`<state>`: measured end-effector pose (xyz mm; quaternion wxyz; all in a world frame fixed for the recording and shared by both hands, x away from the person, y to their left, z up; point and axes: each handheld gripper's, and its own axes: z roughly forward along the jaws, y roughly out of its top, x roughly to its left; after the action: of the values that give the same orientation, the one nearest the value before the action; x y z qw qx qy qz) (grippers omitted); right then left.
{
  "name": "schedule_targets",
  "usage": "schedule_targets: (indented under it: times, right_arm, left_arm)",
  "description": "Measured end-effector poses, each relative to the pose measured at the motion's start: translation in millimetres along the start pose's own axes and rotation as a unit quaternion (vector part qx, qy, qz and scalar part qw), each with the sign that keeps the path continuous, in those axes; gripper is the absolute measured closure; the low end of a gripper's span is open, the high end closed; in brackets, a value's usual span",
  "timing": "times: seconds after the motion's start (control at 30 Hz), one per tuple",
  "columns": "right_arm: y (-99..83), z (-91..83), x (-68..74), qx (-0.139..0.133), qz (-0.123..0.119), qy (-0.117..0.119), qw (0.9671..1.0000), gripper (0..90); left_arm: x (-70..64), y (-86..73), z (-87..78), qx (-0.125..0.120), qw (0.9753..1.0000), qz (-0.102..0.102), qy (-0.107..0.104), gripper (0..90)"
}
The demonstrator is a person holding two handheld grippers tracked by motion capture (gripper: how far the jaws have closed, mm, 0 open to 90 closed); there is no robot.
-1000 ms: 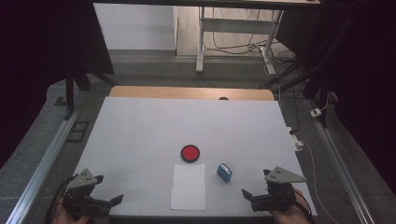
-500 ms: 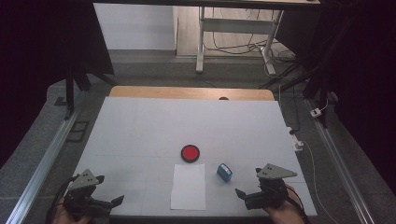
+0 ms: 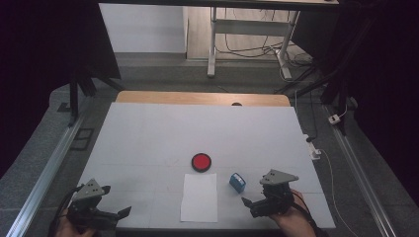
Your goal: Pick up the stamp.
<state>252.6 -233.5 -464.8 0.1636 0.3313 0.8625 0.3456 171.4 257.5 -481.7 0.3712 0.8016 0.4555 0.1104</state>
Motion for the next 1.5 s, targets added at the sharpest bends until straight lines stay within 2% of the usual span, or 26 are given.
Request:
schedule_targets:
  times: [0.17, 0.63, 1.0, 1.1, 1.2, 1.3, 1.37, 1.5]
  right_arm:
    - [4.0, 5.8, 0.2, 0.0, -0.003, 0.004, 1.0, 0.0]
    - [15.7, 29.8, -0.3, 0.022, -0.013, 0.006, 0.9997, 0.0]
    - [24.0, 51.2, -3.6, 0.041, 0.004, -0.001, 0.9992, 0.0]
    - [26.1, 55.4, -3.7, 0.047, 0.001, -0.005, 0.9989, 5.9]
    - [27.6, 57.9, -3.6, 0.054, -0.002, -0.006, 0.9985, 16.2]
    - [29.1, 58.3, -4.3, 0.06, 0.001, 0.009, 0.9981, 30.8]
    - [30.1, 58.6, -4.3, 0.06, 0.008, 0.011, 0.9981, 36.8]
    - [31.7, 59.2, -4.8, 0.062, 0.003, 0.008, 0.9981, 47.5]
  left_arm:
    - [0.3, 0.0, 0.3, 0.001, 1.0, -0.001, 0.0, 0.0]
    - [0.4, 0.2, 0.3, 0.002, 1.0, 0.0, -0.001, 0.0]
    - [0.0, 0.1, 0.5, 0.002, 1.0, 0.002, 0.0, 0.0]
    - [-0.3, 0.1, 0.8, 0.002, 1.0, 0.003, 0.0, 0.0]
    - [-0.5, 0.1, 0.7, 0.003, 1.0, 0.003, -0.002, 0.0]
    - [-0.7, 0.2, 0.6, 0.004, 1.0, 0.005, -0.001, 0.0]
    - [-0.8, 0.3, 0.6, 0.004, 1.0, 0.006, -0.001, 0.0]
    - [-1.1, 0.3, 0.7, 0.005, 1.0, 0.008, 0.001, 0.0]
